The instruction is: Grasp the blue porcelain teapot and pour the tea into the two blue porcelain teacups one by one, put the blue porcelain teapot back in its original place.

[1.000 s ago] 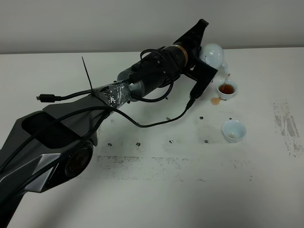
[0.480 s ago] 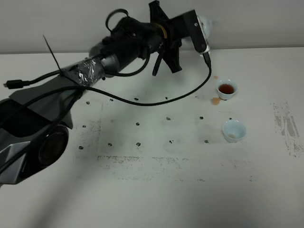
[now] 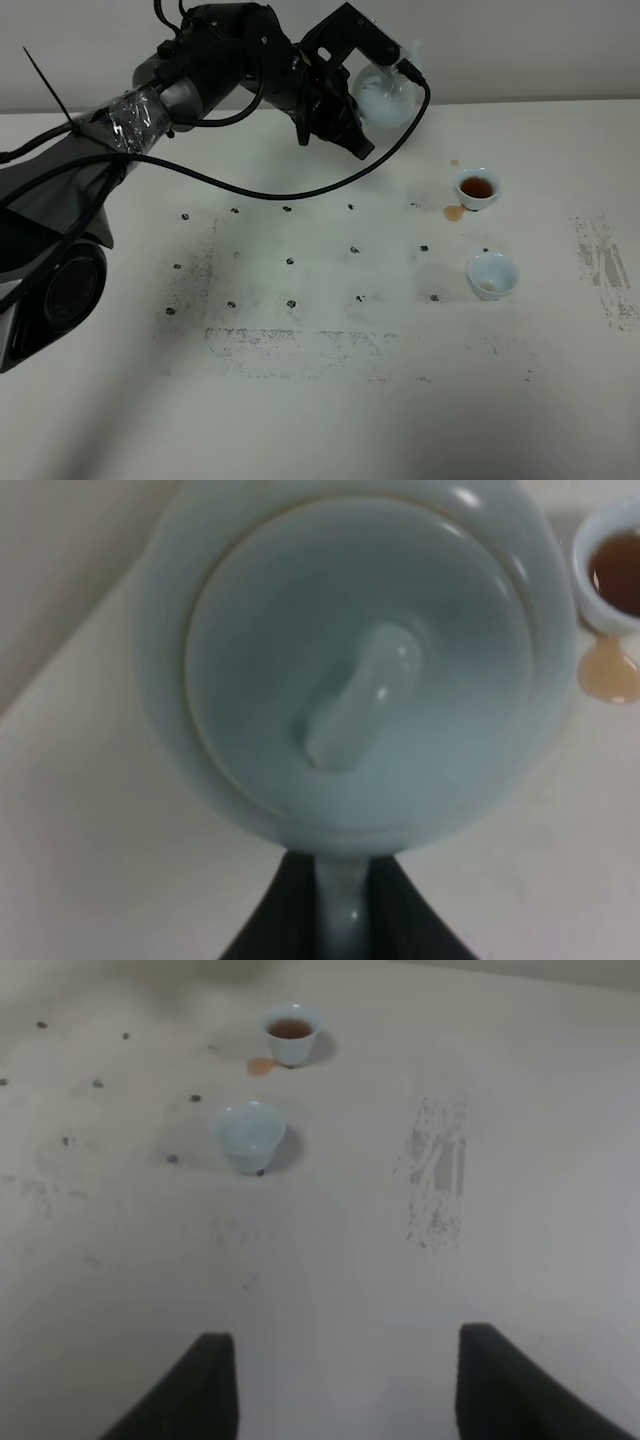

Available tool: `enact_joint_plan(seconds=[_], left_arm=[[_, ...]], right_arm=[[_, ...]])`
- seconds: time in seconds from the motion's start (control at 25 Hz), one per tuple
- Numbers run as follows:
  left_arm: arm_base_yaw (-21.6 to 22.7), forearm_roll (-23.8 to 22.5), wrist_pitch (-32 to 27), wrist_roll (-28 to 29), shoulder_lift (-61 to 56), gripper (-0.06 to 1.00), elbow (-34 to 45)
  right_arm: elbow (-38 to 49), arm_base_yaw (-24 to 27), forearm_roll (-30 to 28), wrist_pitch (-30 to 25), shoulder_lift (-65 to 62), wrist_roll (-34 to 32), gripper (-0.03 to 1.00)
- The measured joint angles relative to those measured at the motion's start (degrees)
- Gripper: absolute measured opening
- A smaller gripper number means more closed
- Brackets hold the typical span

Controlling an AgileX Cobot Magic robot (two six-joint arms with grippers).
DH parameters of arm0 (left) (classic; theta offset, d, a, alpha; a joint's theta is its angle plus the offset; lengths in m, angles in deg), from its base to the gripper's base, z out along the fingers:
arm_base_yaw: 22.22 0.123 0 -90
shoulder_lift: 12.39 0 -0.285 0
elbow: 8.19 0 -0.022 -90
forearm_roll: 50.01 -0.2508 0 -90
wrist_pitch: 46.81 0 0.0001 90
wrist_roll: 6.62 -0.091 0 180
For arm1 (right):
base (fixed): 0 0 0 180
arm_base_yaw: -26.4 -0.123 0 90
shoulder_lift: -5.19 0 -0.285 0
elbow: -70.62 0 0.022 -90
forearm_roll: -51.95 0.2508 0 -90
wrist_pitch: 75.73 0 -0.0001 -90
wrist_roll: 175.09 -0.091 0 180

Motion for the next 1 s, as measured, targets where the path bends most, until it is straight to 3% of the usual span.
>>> enact_joint_plan(seconds=[0.4, 0.68, 0.8, 1.0], left_arm=[[0.24, 1.38, -3.5, 0.4, 6.51, 0.06, 0.0], [-0.02, 1.74, -2.85, -0.53, 6.28, 0.06, 0.0], [-1.42, 0.73, 0.65, -6.84, 5.54, 0.06, 0.0], [-5.85, 0.14, 4.97, -24.22, 1.47, 0.06, 0.0]], right_arm=[[0.0, 0.0, 0.0, 0.0, 0.0, 0.0, 0.46], [0.0, 0.0, 0.0, 0.0, 0.0, 0.0, 0.46], [0.0, 0.0, 0.0, 0.0, 0.0, 0.0, 0.46], [0.0, 0.0, 0.0, 0.02, 0.0, 0.0, 0.46]])
